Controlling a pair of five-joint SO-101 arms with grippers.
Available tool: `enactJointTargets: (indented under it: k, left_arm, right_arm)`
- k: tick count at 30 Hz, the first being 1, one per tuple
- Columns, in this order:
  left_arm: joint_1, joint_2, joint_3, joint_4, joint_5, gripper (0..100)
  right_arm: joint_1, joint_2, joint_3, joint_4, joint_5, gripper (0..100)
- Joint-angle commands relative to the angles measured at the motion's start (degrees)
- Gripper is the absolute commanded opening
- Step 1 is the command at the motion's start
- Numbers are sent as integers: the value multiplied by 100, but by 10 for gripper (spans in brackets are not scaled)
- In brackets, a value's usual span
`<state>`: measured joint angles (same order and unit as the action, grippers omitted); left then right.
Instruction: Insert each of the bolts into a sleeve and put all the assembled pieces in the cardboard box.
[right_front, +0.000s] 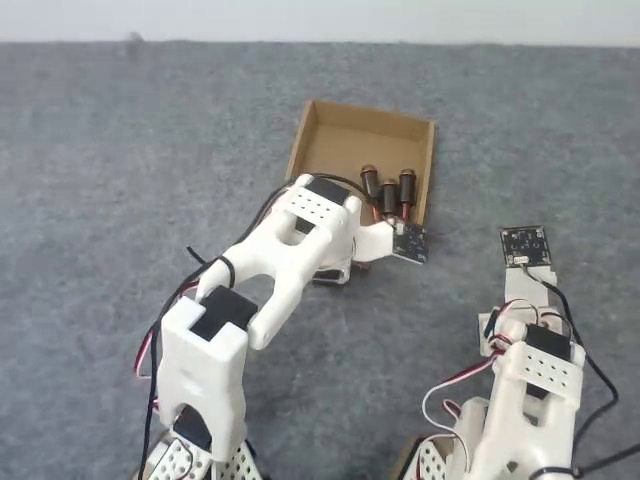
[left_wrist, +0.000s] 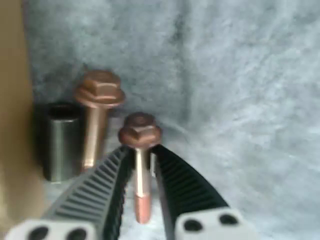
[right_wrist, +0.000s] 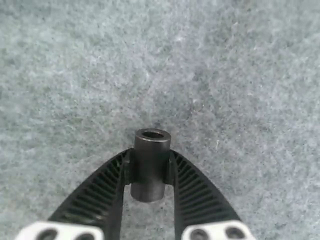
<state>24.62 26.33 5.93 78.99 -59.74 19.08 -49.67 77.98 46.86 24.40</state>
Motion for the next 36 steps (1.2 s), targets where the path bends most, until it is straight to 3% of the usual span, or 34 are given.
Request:
enactJointTargets:
  k: [1, 8, 16, 20, 28, 36]
  left_arm:
    - [246, -35, -92, 563, 431, 12]
    - [404, -70, 136, 193, 2769, 12]
    - [352, -97, 286, 141, 4624, 12]
    - [264, -316, 470, 88, 4897, 9]
    - [448, -2426, 2387, -1169, 4879, 10]
    - [-316, -2690, 2536, -1275, 5591, 11]
  right_arm:
    - [92, -189, -53, -48, 79, 7]
    - [84, -189, -53, -66, 79, 7]
    - [84, -189, -53, -66, 79, 7]
    - [84, -189, -53, -75, 79, 7]
    - [84, -189, -44, -75, 79, 7]
    - [84, -189, -44, -40, 79, 7]
